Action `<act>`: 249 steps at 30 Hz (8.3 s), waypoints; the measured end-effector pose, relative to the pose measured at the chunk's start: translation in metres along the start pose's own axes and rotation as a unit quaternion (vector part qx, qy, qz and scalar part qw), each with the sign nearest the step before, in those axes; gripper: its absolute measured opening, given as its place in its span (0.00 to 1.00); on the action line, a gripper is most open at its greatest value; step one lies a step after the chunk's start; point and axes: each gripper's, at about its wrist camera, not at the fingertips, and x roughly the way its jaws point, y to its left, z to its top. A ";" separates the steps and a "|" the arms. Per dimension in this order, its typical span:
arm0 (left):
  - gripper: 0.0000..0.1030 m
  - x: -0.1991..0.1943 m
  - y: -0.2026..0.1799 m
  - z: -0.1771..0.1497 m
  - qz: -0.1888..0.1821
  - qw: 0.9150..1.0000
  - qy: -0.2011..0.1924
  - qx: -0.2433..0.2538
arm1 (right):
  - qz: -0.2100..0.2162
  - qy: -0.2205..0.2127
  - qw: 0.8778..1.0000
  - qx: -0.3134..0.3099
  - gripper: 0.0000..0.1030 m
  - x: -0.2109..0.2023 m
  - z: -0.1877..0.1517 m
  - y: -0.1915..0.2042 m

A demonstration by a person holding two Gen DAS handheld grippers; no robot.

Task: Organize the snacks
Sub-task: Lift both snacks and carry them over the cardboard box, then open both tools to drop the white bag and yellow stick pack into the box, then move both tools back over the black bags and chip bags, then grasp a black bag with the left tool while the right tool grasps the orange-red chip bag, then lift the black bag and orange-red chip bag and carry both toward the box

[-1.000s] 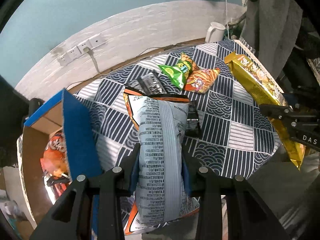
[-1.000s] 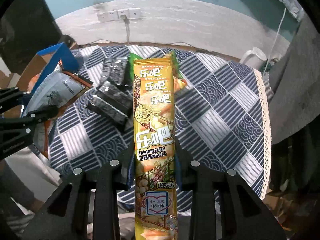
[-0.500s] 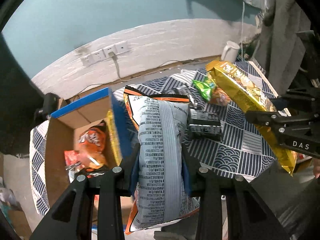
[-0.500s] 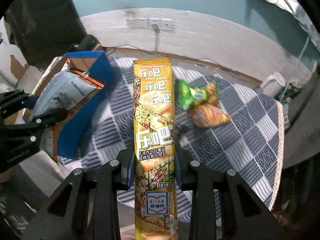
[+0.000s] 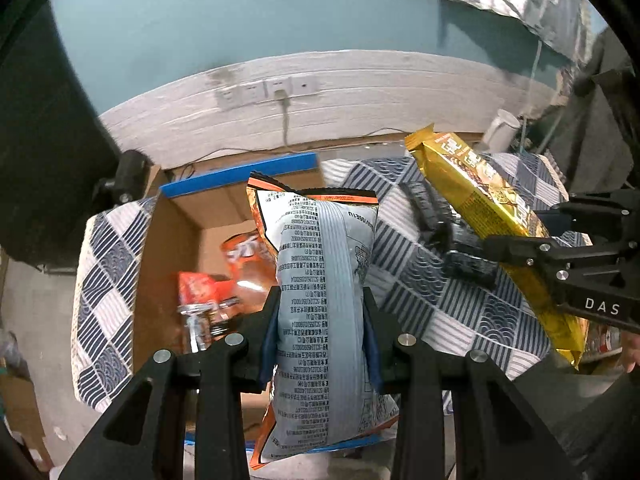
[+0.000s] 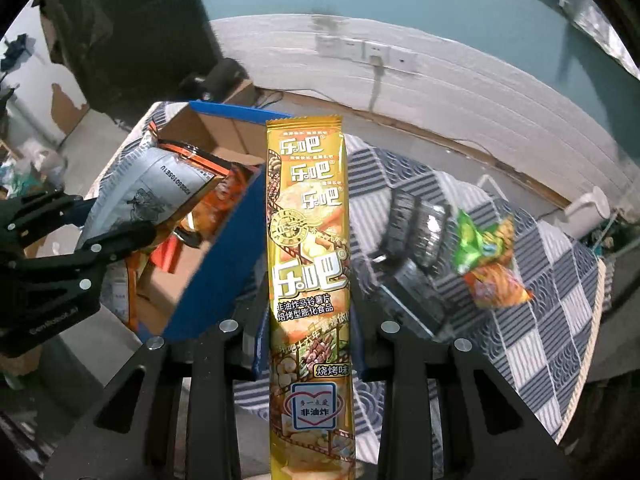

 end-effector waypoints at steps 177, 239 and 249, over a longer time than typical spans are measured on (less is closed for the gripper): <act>0.58 0.205 -0.241 0.003 -0.024 0.979 0.193 0.061 | -0.063 0.109 0.959 0.254 0.70 0.046 -0.142 -0.254; 0.56 0.170 -0.170 0.056 -0.041 0.986 0.162 0.029 | -0.095 0.121 0.983 0.103 0.49 0.094 -0.068 -0.237; 0.56 0.128 -0.163 0.051 -0.028 0.992 0.117 0.042 | -0.092 0.086 0.986 0.113 0.49 0.043 -0.074 -0.205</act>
